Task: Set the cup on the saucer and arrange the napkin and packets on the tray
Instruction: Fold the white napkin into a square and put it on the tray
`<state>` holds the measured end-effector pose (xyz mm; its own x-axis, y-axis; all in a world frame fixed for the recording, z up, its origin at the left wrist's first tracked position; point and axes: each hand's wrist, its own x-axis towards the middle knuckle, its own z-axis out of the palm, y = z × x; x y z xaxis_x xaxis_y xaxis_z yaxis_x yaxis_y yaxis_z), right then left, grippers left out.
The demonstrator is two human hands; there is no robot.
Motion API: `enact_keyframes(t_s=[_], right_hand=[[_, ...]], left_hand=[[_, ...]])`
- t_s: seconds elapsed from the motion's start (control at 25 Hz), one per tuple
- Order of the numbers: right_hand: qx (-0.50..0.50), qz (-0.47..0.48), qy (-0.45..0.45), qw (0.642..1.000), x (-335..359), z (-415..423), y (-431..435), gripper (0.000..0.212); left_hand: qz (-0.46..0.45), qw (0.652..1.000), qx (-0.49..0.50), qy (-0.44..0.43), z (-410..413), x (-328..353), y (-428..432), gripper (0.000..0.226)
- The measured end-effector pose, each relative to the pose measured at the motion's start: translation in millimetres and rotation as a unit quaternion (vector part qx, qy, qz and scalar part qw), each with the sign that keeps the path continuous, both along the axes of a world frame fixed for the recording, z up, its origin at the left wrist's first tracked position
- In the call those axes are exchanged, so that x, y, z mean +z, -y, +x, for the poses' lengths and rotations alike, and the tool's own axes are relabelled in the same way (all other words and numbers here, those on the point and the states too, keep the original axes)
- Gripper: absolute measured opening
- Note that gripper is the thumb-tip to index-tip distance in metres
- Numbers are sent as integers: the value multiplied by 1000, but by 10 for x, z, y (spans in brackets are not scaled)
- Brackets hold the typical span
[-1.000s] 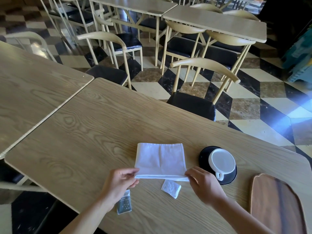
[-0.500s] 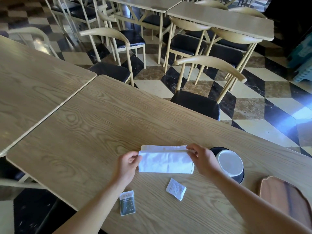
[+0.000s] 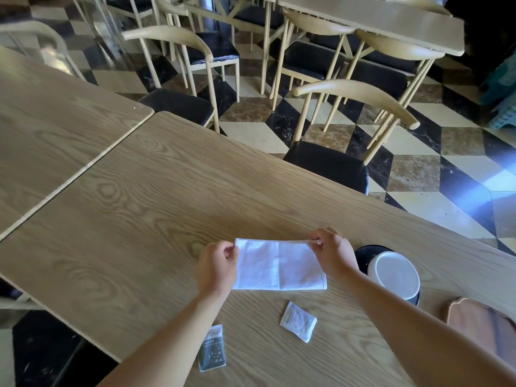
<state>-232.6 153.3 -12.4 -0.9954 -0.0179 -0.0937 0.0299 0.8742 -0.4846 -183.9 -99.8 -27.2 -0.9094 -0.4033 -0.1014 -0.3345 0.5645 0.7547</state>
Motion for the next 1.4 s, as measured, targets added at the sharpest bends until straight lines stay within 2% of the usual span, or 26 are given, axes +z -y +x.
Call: enact_keyframes(t_s=[0.04, 0.12, 0.2, 0.28, 0.4, 0.52, 0.68, 0.92, 1.24, 1.4], right_hand=[[-6, -4, -3, 1000, -4, 7, -1, 11], [-15, -6, -32, 999, 12, 64, 9, 19], [14, 25, -85, 996, 24, 196, 50, 26], [79, 75, -125, 986, 3, 366, 146, 36], [166, 136, -119, 969, -79, 521, 372, 49], [182, 187, -73, 963, -206, 514, 473, 61], [167, 211, -39, 962, -373, 481, 399, 70], [136, 220, -27, 965, -389, 486, 203, 79], [146, 209, -19, 967, -366, 480, 140, 81], [141, 192, 16, 971, -366, 560, 37, 82]], left_hand=[[-7, 1000, 3, -1, 18, 22, -19, 11], [-75, 996, -18, -36, 78, 48, -56, 30], [-185, 970, -119, -104, 137, 25, -93, 46], [-249, 933, -221, -134, 133, -14, -141, 57], [-299, 896, -311, -104, 95, -122, -175, 63], [-344, 874, -340, -52, 104, -277, -128, 70], [-345, 879, -330, -9, 129, -446, -62, 74], [-337, 877, -342, -3, 120, -436, -58, 76], [-347, 872, -345, 8, 129, -328, -66, 77], [-339, 884, -321, 3, 221, -242, 61, 79]])
